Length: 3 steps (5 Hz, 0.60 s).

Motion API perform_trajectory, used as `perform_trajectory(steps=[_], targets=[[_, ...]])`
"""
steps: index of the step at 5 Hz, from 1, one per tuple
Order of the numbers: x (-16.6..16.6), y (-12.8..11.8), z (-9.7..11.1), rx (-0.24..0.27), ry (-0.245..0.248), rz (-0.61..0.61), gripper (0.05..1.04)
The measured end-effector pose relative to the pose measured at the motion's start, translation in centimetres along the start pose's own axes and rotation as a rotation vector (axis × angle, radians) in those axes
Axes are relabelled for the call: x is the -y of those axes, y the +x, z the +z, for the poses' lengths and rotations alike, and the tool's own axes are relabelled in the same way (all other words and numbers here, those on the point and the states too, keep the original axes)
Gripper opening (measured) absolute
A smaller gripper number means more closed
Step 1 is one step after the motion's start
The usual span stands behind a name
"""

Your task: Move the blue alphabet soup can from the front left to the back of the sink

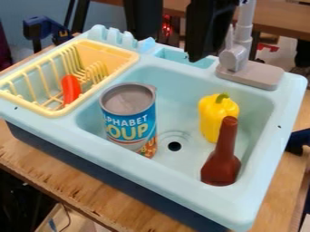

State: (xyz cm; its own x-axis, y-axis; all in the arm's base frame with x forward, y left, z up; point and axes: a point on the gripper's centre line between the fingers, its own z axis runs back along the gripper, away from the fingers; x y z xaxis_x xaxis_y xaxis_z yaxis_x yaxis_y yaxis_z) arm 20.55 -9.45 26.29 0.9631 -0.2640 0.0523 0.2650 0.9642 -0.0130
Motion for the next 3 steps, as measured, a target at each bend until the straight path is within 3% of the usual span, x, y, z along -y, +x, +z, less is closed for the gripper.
perform_trajectory(steps=[1,2,3], targets=[[0.0,-0.1,-0.5,-0.021,0.005,0.0,1.001],[-0.2,-1.0,-2.2,-0.075,0.018,0.003,1.001],[-1.4,-3.0,-2.5,-0.078,0.071,0.078,1.001]])
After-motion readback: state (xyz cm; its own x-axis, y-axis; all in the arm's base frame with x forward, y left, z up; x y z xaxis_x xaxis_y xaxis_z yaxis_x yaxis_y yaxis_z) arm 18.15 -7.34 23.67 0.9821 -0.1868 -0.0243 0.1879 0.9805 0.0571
